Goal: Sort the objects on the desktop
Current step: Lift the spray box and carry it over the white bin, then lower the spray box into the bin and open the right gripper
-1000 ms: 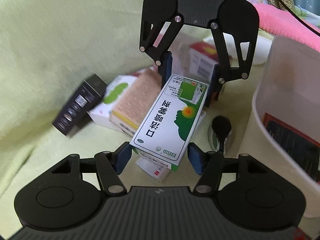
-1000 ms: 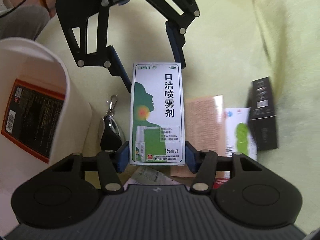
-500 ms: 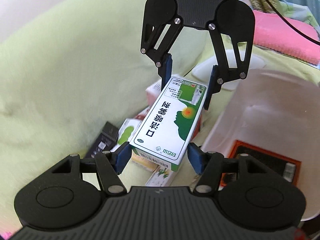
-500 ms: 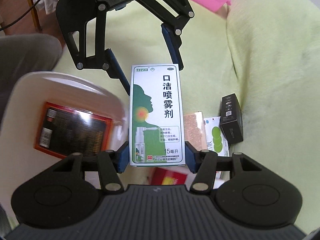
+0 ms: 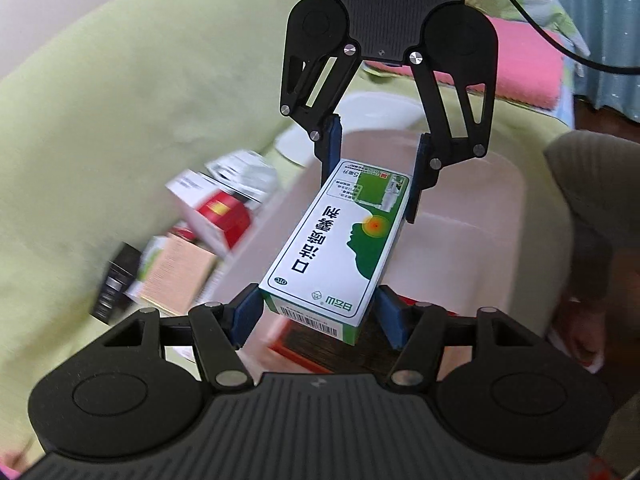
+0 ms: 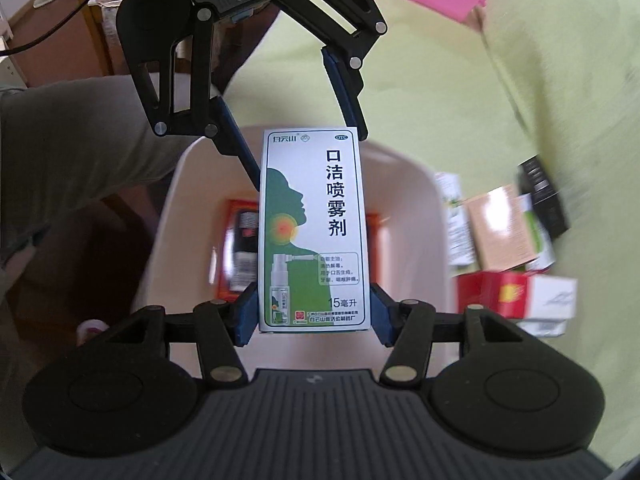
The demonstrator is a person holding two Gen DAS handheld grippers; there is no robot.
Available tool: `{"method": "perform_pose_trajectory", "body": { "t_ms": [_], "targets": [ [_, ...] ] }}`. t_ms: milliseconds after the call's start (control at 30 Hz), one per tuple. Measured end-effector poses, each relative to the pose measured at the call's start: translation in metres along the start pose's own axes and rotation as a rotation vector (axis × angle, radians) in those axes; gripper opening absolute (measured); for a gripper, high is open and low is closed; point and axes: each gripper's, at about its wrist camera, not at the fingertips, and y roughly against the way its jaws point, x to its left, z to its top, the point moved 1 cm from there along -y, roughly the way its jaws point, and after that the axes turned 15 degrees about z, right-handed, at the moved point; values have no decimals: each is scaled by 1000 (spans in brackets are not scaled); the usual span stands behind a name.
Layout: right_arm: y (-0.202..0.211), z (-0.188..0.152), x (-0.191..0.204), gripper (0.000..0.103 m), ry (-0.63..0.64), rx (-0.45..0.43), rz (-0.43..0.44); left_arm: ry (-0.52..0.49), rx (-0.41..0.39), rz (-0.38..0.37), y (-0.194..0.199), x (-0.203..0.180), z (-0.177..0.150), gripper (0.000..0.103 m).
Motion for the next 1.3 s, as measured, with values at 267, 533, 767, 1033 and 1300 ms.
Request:
{"method": "perform_pose_trajectory", "body": {
  "t_ms": [267, 533, 767, 1033, 1300],
  "targets": [
    [-41, -14, 4, 52, -35, -14, 73, 7, 96, -62, -21, -19, -17, 63],
    [-57, -20, -4, 52, -41, -52, 139, 30, 179, -105, -25, -25, -31, 64],
    [-75, -21, -9, 52, -54, -81, 181, 66, 218, -89, -19, -16, -35, 65],
    [-88, -36, -22, 52, -93, -56, 197, 175, 197, -23, 2, 8, -35, 67],
    [-82, -43, -13, 57, -108, -56, 182, 272, 143, 12, 25, 18, -34, 70]
  ]
}}
